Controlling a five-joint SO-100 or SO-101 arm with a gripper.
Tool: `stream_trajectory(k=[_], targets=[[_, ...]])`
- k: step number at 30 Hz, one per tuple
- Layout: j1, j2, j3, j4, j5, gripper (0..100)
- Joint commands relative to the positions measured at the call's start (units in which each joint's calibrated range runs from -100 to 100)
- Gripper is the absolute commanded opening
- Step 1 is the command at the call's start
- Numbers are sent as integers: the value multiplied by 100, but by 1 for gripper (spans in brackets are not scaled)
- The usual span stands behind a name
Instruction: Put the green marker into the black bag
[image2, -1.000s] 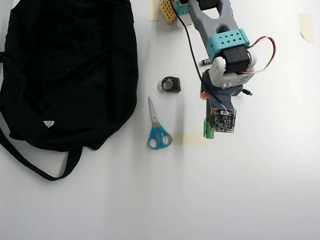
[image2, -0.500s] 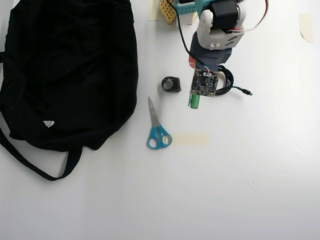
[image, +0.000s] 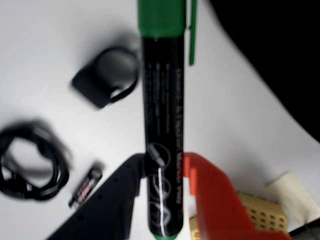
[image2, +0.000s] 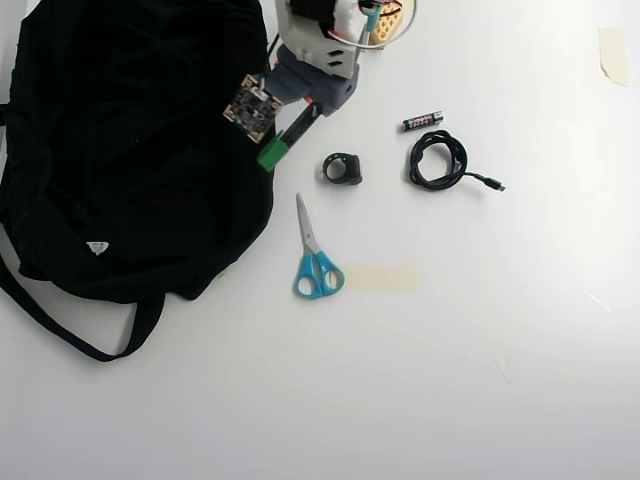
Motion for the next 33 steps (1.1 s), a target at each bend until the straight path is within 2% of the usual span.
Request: stream_trajectory(k=[1,11,15,17,20,24,26,28,31,32,33], targets=[[887,-211,-63,17,-33,2],[2825,-103,-728,-276,20,2],[3505,-87,-665,-1077,156,2],[3789,619,-773,-1370,230,2],[3827,2088,-1321,-1973,235,2],[3857,3266,-2120,-2033,230,3],[3857,3266,-2120,-2007,230,22],[3804,3191,-2120,-1964,188,30],[3655,3050,-2138,-1465,156,30],[3288,2727,-2138,-1353,56,28],[2854,2287,-2138,-1344,46,21]])
